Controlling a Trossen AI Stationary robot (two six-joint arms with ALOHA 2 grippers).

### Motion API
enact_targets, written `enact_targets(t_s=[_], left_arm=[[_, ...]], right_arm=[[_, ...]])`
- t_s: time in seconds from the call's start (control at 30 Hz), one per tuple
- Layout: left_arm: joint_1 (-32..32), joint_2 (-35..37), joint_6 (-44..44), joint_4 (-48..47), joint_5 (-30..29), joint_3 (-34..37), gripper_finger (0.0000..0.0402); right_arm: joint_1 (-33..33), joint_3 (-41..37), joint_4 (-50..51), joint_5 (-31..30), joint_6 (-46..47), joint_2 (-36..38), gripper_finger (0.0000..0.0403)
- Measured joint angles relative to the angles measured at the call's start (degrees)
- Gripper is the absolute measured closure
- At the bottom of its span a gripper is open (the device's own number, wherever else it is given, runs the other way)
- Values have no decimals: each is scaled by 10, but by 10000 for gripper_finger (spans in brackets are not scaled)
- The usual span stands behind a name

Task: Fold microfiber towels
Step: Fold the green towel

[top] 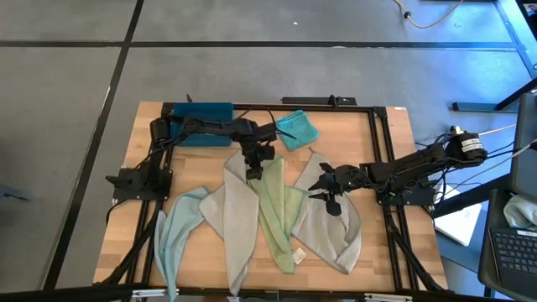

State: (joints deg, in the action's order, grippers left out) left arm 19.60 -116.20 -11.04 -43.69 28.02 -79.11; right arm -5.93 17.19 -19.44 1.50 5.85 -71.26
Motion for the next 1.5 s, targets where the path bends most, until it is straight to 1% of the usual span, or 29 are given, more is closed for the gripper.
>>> enact_targets(t_s=[0.13, 0.47, 0.63, 0.7, 0.8, 0.9, 1.07, 1.17, 1.3, 1.5], left_arm=[[-6, 0, 0, 0, 0, 0, 234], [-6, 0, 17, 5, 1, 0, 325], [-6, 0, 19, 6, -1, 0, 384], [-6, 0, 20, 6, -2, 0, 396], [-9, 0, 23, 7, -3, -1, 398], [-14, 0, 15, 6, -4, -19, 400], [-30, 0, -27, -1, -9, -83, 401], [-42, 0, -49, -1, -35, -124, 401], [-58, 1, -71, 3, -53, -164, 401], [-85, 1, -87, 21, -83, -192, 401]], right_arm=[[0, 0, 1, 0, 0, 0, 277], [0, 0, 1, 0, 0, 0, 277], [0, 0, 1, 0, 1, 0, 277], [0, 0, 1, 0, 1, 0, 277], [0, 0, 1, 0, 5, 0, 277], [0, 0, 0, 0, 6, 0, 277], [0, 0, -8, 0, 21, 1, 277], [0, 1, -3, 0, 29, 15, 277], [0, 1, 34, -13, 36, 63, 277], [0, 1, 113, -19, 44, 159, 277]])
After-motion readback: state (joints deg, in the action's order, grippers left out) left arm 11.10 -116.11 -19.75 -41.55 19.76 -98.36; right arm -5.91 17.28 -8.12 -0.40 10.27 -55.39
